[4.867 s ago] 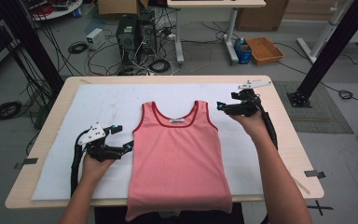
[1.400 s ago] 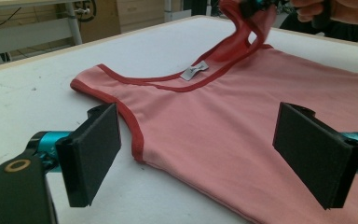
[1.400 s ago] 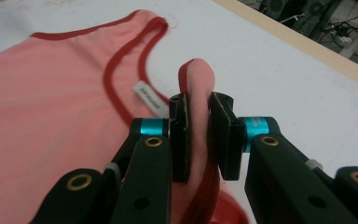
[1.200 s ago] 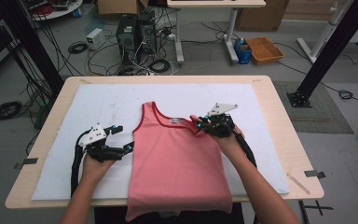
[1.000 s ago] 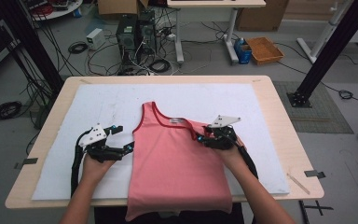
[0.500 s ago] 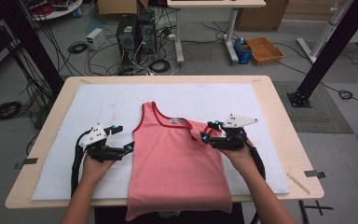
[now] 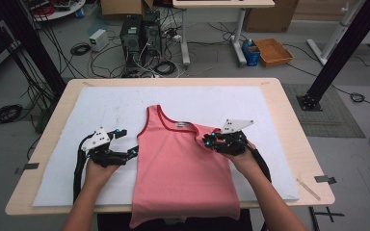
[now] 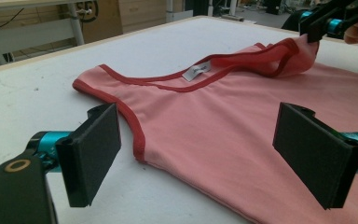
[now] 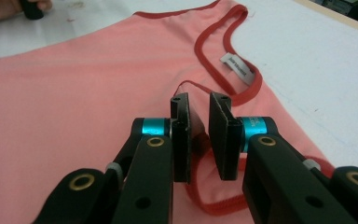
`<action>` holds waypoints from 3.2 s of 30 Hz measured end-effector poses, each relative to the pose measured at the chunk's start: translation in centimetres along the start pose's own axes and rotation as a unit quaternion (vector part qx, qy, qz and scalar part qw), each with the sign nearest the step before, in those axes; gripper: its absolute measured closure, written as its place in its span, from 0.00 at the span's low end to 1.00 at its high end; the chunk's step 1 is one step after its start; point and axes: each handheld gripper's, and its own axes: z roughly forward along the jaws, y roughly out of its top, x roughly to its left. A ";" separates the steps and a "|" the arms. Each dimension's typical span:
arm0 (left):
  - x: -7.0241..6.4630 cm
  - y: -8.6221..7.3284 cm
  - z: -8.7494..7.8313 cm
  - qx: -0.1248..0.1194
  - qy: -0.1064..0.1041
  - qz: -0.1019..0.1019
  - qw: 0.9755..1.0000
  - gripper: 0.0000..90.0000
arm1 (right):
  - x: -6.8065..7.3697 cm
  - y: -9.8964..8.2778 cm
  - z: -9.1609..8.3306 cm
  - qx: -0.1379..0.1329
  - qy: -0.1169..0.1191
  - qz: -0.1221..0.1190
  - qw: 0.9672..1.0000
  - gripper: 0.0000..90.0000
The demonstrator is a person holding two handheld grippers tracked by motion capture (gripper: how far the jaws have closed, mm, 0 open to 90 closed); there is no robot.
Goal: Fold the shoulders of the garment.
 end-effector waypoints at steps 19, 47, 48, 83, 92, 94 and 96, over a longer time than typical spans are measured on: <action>-0.1 0.0 0.0 0.001 0.002 0.003 1.000 0.17 | 3.7 -3.7 -0.7 0.053 -0.004 -0.057 0.997 0.91; 0.0 0.0 0.0 0.000 0.002 -0.002 1.000 0.17 | 3.3 -3.5 0.9 0.077 -0.047 -0.027 0.996 0.68; 0.0 0.0 0.0 0.001 0.002 -0.002 1.000 0.17 | 3.3 -3.6 0.8 0.077 -0.046 -0.025 0.996 0.67; 0.3 0.0 0.0 0.001 -0.003 -0.014 1.000 0.17 | -1.8 -4.8 -3.3 -0.019 -0.108 0.094 0.990 0.24; 0.5 0.0 0.0 -0.001 -0.007 -0.023 1.000 0.17 | -2.8 -6.3 -4.0 -0.036 -0.110 0.137 0.984 0.23; 0.4 0.0 0.0 -0.003 -0.007 -0.023 1.000 0.17 | -3.0 -6.5 -4.3 -0.049 -0.104 0.147 0.982 0.23; 0.4 0.0 -0.1 -0.002 -0.008 -0.016 1.000 0.17 | -3.1 -6.7 -4.5 -0.061 -0.105 0.153 0.981 0.23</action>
